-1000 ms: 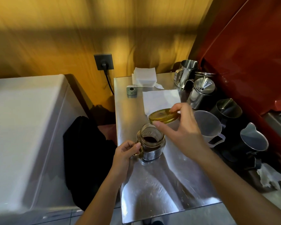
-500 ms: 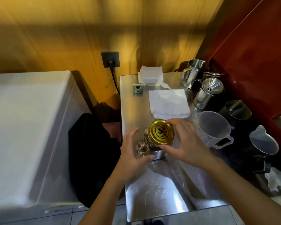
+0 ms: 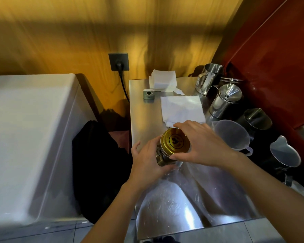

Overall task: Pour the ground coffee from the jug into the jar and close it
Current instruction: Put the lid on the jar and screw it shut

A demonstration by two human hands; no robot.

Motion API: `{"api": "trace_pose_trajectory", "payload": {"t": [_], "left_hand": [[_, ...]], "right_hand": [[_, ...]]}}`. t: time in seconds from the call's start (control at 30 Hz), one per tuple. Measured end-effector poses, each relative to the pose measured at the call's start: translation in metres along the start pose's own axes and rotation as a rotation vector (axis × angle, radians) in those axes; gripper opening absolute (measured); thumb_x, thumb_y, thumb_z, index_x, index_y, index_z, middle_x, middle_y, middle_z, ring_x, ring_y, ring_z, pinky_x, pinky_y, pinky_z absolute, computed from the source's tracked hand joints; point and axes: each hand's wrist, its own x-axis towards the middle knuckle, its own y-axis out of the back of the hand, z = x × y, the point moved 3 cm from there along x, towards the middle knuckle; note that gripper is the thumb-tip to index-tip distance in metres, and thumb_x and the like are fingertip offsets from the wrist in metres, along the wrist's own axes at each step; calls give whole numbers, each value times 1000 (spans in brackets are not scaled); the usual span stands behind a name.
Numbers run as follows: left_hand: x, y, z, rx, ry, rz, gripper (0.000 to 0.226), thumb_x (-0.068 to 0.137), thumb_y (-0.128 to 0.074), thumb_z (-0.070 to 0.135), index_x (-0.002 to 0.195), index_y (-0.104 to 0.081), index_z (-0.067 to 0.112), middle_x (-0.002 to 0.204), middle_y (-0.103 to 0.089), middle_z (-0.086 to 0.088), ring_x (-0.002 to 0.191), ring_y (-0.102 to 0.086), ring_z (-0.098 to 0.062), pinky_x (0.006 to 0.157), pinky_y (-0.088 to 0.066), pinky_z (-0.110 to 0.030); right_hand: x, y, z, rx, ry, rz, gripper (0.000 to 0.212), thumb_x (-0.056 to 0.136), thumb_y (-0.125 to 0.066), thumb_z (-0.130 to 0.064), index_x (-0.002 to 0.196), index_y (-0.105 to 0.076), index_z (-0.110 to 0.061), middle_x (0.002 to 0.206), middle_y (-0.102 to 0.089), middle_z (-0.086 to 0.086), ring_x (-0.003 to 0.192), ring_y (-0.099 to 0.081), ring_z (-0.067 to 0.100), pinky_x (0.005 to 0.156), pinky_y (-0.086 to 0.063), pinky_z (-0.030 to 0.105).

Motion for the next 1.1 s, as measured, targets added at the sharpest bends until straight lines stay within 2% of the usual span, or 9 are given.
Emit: {"api": "trace_pose_trajectory", "payload": {"t": [0.1, 0.23, 0.37, 0.57, 0.7, 0.77, 0.83, 0.93, 1.1], "left_hand": [[1, 1, -1, -8, 8, -13, 76, 59, -67, 68, 121, -41, 35, 107, -45, 29, 106, -5, 38, 100, 7, -13], [4, 3, -4, -71, 75, -88, 79, 53, -73, 62, 119, -34, 43, 97, -39, 38, 100, -4, 40, 93, -21, -31], [7, 6, -2, -67, 93, -129, 76, 49, -70, 64, 112, -32, 46, 94, -36, 37, 94, -10, 38, 88, -28, -31], [8, 7, 0, -56, 66, -140, 68, 50, -71, 62, 99, -25, 52, 91, -39, 33, 95, -9, 40, 86, -26, -30], [8, 5, -4, -60, 59, -141, 68, 52, -73, 61, 104, -33, 43, 91, -42, 29, 95, -11, 38, 85, -26, -29], [8, 4, -6, -64, 58, -137, 70, 53, -74, 59, 109, -38, 37, 92, -43, 26, 93, -12, 38, 85, -25, -29], [8, 4, -7, -66, 49, -139, 70, 54, -73, 60, 110, -38, 37, 95, -45, 24, 93, -12, 38, 85, -25, -29], [11, 5, -5, -100, 43, -163, 76, 53, -71, 65, 115, -36, 38, 107, -50, 21, 95, -25, 28, 92, -25, -29], [14, 8, -8, -93, 52, -233, 76, 55, -78, 57, 114, -37, 34, 112, -54, 13, 105, -46, -7, 96, -32, -35]], "right_hand": [[4, 6, 2, 10, 92, -64, 68, 70, -65, -55, 126, -38, -26, 114, -53, -1, 102, -44, 11, 93, -32, 27], [14, 19, 4, 19, 188, -153, 64, 68, -68, -44, 124, -42, -28, 108, -53, 0, 85, -29, 1, 82, -18, 2], [24, 21, 0, -14, 207, -282, 68, 65, -70, -35, 126, -40, -30, 113, -52, -2, 98, -44, 13, 92, -31, 29], [29, 18, -8, -51, 223, -398, 63, 66, -71, -32, 121, -41, -33, 109, -50, -5, 97, -46, 15, 86, -35, 31], [30, 17, -11, -271, 126, -280, 60, 63, -60, -69, 100, -48, -23, 87, -54, -5, 71, -48, 14, 59, -30, 26], [29, 18, -15, -371, 91, -202, 72, 56, -40, -88, 81, -45, -21, 69, -52, -7, 57, -46, 13, 56, -28, 29], [28, 19, -14, -335, 99, -161, 82, 49, -31, -92, 88, -46, -22, 73, -53, -7, 62, -50, 12, 60, -29, 30], [24, 21, -12, -197, 185, -295, 78, 60, -55, -75, 126, -31, -40, 109, -50, -11, 96, -47, 12, 78, -33, 34], [26, 16, -13, -90, 276, -350, 67, 67, -68, -37, 124, -35, -43, 112, -50, -9, 97, -47, 13, 80, -39, 31]]}}
